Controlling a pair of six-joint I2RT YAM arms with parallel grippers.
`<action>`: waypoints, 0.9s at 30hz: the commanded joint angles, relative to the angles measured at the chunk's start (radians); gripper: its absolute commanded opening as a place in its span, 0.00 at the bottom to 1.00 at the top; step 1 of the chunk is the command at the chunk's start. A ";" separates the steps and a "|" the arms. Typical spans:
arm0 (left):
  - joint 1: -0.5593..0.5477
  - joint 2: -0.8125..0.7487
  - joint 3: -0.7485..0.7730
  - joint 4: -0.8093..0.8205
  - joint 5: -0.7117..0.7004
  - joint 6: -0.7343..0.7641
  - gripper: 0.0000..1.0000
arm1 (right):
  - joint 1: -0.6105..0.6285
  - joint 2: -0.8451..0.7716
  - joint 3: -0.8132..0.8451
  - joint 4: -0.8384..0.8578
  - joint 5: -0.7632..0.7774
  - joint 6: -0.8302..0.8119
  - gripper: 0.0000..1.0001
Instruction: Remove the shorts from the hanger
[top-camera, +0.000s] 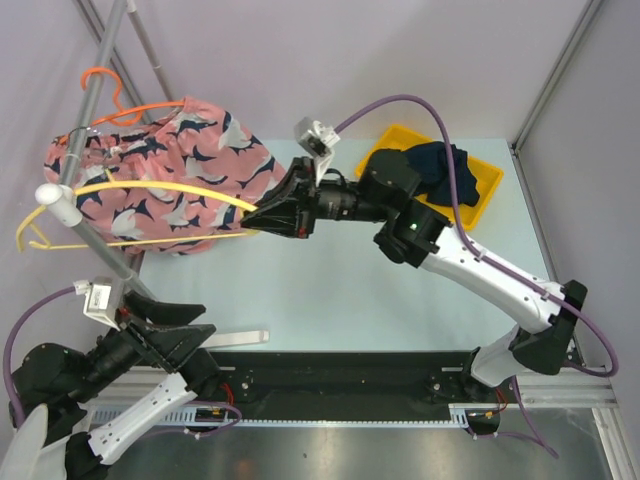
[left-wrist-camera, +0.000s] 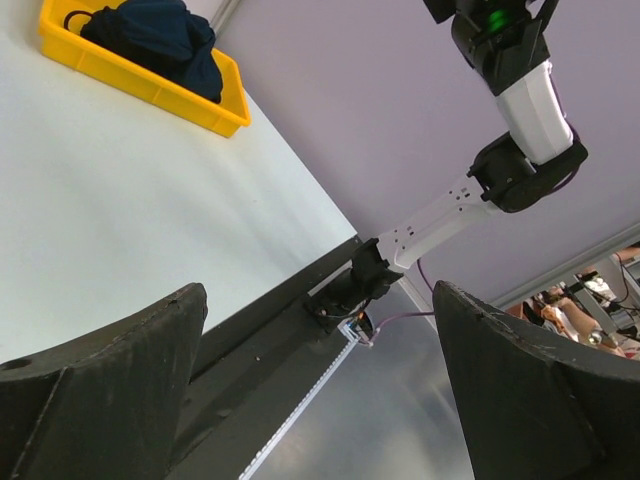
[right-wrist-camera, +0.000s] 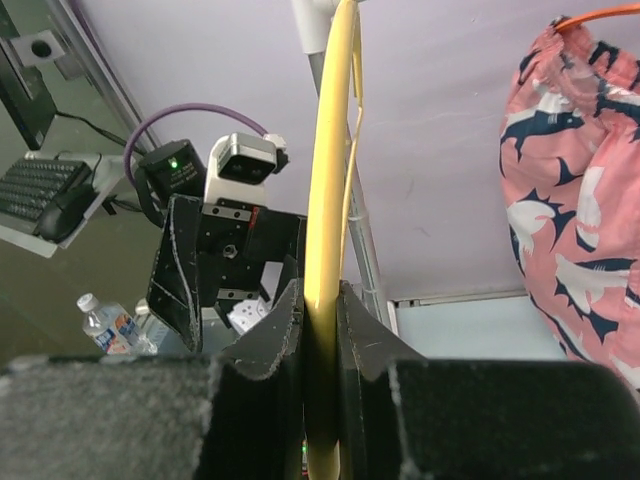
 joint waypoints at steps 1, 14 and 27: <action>-0.003 -0.012 0.033 -0.028 -0.021 0.027 1.00 | 0.040 0.064 0.139 -0.066 -0.005 -0.126 0.00; -0.003 -0.026 0.021 -0.038 -0.024 0.031 1.00 | 0.040 0.151 0.261 -0.312 -0.108 -0.287 0.00; -0.003 -0.047 0.047 -0.038 -0.015 0.030 1.00 | 0.066 0.139 0.237 -0.341 0.090 -0.212 0.79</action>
